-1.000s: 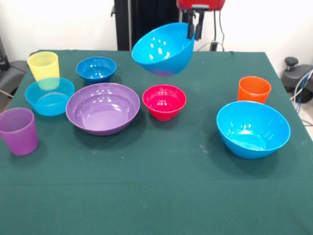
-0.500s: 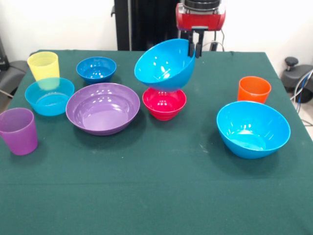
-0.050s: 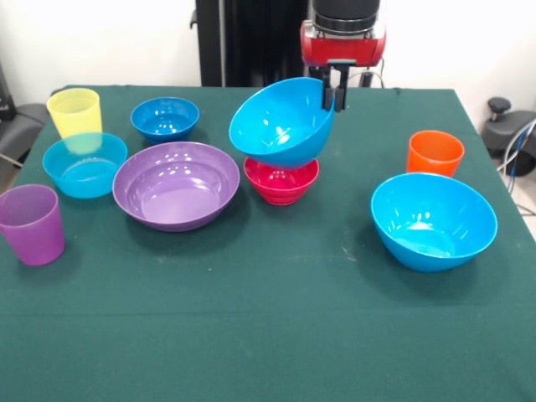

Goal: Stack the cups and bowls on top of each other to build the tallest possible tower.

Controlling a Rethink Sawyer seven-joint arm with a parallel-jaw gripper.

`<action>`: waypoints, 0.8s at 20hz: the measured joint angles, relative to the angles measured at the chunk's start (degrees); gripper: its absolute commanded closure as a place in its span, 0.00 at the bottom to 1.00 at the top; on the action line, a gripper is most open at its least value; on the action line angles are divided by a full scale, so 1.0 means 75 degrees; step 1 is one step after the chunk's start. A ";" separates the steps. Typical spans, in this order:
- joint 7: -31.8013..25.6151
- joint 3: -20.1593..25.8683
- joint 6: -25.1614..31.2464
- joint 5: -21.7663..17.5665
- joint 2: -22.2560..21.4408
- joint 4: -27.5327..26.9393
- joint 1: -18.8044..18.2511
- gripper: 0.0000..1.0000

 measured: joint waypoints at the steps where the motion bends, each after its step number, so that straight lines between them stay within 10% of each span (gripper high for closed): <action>1: 0.0000 0.0000 0.0001 -0.0001 0.0001 -0.0007 0.0000 1.00; 16: 0.0000 -0.0024 -0.0001 -0.0419 0.0156 -0.0116 0.0004 1.00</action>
